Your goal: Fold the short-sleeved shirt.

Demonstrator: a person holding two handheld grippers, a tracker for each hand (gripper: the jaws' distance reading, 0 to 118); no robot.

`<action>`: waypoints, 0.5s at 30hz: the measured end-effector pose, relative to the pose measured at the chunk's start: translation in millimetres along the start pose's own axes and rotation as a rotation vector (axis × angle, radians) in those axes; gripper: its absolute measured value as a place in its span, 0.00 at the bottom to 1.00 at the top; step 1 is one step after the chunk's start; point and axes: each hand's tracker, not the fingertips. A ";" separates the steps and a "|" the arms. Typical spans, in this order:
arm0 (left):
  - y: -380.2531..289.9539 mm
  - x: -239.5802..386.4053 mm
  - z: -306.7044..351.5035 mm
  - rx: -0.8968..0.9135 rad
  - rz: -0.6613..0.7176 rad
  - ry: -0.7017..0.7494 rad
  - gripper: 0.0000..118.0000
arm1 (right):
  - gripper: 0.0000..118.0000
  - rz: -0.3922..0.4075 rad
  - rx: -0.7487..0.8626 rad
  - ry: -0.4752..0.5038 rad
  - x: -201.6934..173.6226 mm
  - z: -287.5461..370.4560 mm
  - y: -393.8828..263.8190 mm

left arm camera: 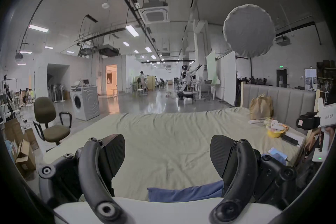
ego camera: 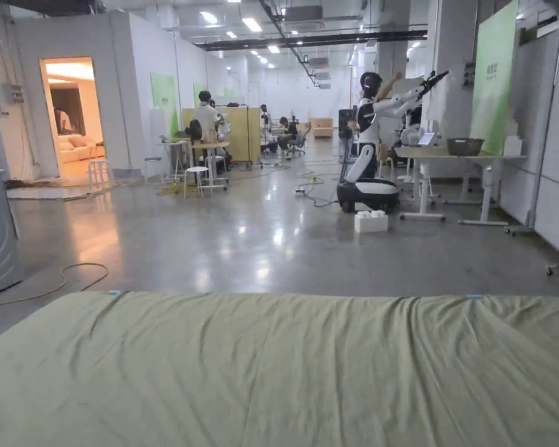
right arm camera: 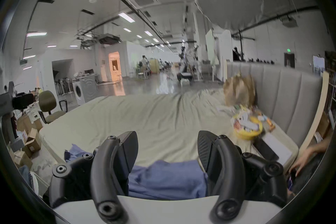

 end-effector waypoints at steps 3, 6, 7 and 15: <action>7.5 13.4 9.3 0.007 0.005 -0.025 0.75 | 0.49 0.056 0.045 0.038 -23.8 3.2 13.3; 5.3 18.9 11.6 0.022 0.017 -0.053 0.23 | 0.18 0.037 0.066 0.083 -36.5 6.7 17.1; 6.4 19.3 13.3 0.017 0.027 -0.053 0.05 | 0.05 -0.009 0.062 0.098 -39.9 7.0 15.2; 3.4 20.9 13.8 -0.032 0.055 -0.081 0.00 | 0.00 -0.003 0.063 0.109 -53.1 8.7 12.7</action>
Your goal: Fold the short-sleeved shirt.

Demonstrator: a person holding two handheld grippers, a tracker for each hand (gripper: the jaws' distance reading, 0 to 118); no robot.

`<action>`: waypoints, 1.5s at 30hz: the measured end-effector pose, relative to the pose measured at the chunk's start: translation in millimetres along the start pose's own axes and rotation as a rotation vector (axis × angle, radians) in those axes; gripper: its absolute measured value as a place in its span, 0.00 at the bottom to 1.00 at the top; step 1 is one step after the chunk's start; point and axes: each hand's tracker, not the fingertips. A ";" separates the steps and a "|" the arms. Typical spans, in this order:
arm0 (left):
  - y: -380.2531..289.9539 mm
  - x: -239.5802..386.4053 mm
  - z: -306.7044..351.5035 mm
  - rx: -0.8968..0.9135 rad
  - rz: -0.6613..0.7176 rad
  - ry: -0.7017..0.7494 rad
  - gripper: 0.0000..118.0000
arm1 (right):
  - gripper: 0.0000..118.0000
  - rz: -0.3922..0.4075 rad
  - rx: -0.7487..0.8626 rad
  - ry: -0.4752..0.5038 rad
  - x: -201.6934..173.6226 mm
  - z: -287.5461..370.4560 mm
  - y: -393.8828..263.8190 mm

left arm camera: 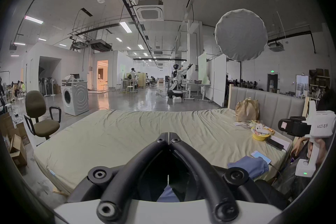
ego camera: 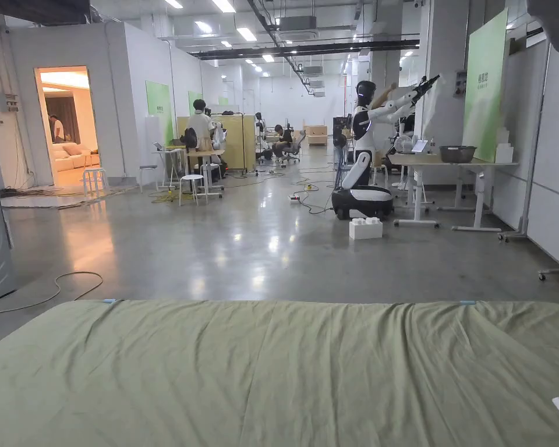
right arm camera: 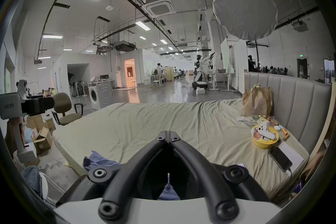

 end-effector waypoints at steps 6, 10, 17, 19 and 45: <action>-0.1 -8.5 -6.3 -0.012 0.041 -0.049 0.00 | 0.00 -0.047 -0.014 0.002 5.6 -3.0 -0.4; -12.9 -18.1 -15.8 -0.073 0.064 -0.061 0.00 | 0.00 -0.041 -0.072 0.015 3.2 -4.5 -12.1; -75.6 -104.6 -59.8 -0.193 0.535 -0.200 0.53 | 0.00 -0.075 -0.200 0.021 7.8 -12.2 -36.3; -107.2 -130.5 -80.0 -0.282 0.664 -0.149 0.72 | 0.00 -0.086 -0.226 0.019 8.8 -14.0 -42.5; -239.7 -168.5 -182.5 -0.484 0.946 -0.008 0.06 | 0.00 -0.303 -0.359 0.014 9.4 -12.6 -69.3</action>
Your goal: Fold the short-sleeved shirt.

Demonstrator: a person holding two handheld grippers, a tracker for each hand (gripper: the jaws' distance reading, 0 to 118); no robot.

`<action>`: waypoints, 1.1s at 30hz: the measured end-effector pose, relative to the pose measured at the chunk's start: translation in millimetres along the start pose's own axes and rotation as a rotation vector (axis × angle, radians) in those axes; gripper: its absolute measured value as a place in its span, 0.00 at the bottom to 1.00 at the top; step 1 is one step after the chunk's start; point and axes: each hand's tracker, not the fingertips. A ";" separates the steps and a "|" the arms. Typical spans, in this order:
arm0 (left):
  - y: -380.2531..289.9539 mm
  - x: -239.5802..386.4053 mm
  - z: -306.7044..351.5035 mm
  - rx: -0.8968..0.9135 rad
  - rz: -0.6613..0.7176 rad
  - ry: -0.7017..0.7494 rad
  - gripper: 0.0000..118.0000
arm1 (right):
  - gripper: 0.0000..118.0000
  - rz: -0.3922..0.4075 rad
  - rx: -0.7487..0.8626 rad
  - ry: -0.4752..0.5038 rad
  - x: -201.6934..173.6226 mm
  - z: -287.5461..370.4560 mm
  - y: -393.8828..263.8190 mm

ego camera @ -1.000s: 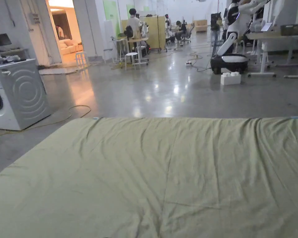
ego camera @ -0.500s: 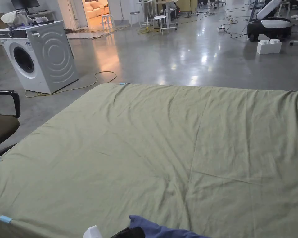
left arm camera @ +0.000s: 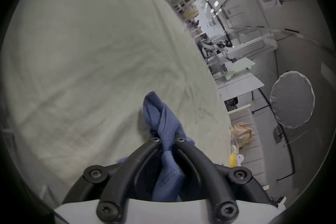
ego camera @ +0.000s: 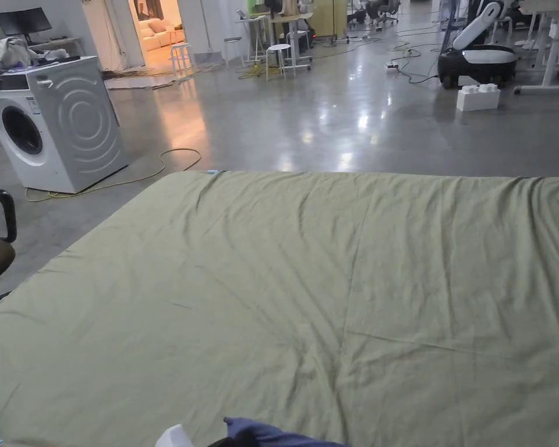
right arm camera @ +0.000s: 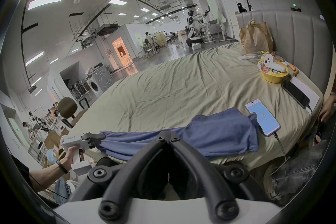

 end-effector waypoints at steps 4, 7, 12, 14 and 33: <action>27.0 20.9 34.2 0.091 -0.010 -0.040 0.06 | 0.00 -0.016 0.007 -0.015 11.9 7.6 0.0; 49.7 47.6 59.1 0.130 -0.152 0.024 0.06 | 0.00 -0.026 0.007 -0.039 23.6 9.3 -3.0; 14.2 114.3 58.2 0.078 -0.273 -0.101 0.06 | 0.00 -0.082 0.001 -0.074 34.6 8.4 -10.9; -25.0 148.2 35.6 0.006 -0.352 -0.131 0.06 | 0.00 -0.108 0.006 -0.072 34.9 11.9 -11.9; -107.6 201.6 -35.6 -0.153 -0.415 -0.128 0.28 | 0.00 -0.187 -0.025 -0.196 85.9 47.3 -46.7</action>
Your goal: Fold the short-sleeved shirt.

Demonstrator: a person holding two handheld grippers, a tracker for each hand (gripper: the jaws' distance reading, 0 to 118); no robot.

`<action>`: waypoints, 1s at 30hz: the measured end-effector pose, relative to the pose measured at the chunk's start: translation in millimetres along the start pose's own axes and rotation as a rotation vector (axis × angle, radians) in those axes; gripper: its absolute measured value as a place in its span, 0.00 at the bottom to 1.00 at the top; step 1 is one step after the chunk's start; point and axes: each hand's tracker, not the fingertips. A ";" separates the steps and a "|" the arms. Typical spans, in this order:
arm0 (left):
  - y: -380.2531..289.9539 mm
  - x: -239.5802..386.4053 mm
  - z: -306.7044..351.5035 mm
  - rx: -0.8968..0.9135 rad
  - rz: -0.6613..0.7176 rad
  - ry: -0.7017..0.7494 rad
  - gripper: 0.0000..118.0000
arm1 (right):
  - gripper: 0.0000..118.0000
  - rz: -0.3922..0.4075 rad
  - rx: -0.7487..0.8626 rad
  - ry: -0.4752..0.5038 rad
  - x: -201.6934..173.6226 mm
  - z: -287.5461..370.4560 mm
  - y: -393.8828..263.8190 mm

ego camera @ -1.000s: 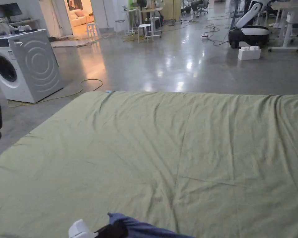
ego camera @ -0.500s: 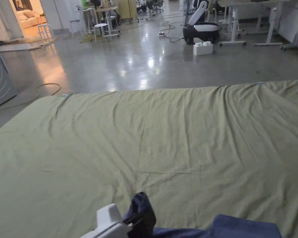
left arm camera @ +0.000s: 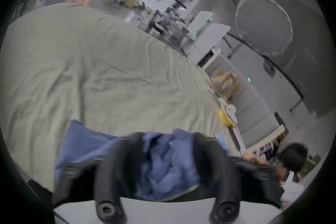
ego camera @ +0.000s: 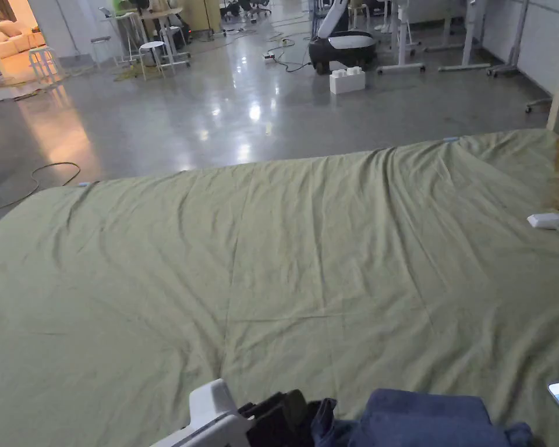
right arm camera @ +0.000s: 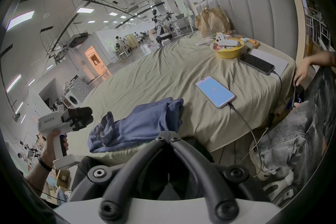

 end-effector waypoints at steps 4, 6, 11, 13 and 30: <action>-24.5 -19.8 -35.9 -0.148 0.082 0.008 0.04 | 0.00 -0.020 0.023 0.034 -6.8 -0.6 3.0; -48.9 -17.5 -64.6 -0.261 0.037 -0.001 0.04 | 0.00 -0.015 0.028 0.045 -12.2 0.2 4.8; -70.4 -8.7 -81.4 -0.305 -0.040 0.031 0.02 | 0.00 0.031 0.017 0.052 -19.5 3.1 3.4; -57.3 -10.0 -68.5 -0.301 -0.051 0.011 0.02 | 0.00 0.049 0.004 0.060 -19.5 1.6 2.7; -35.8 -136.2 -5.4 -0.110 0.408 0.014 0.32 | 0.00 0.044 -0.036 0.090 -30.5 -13.6 6.7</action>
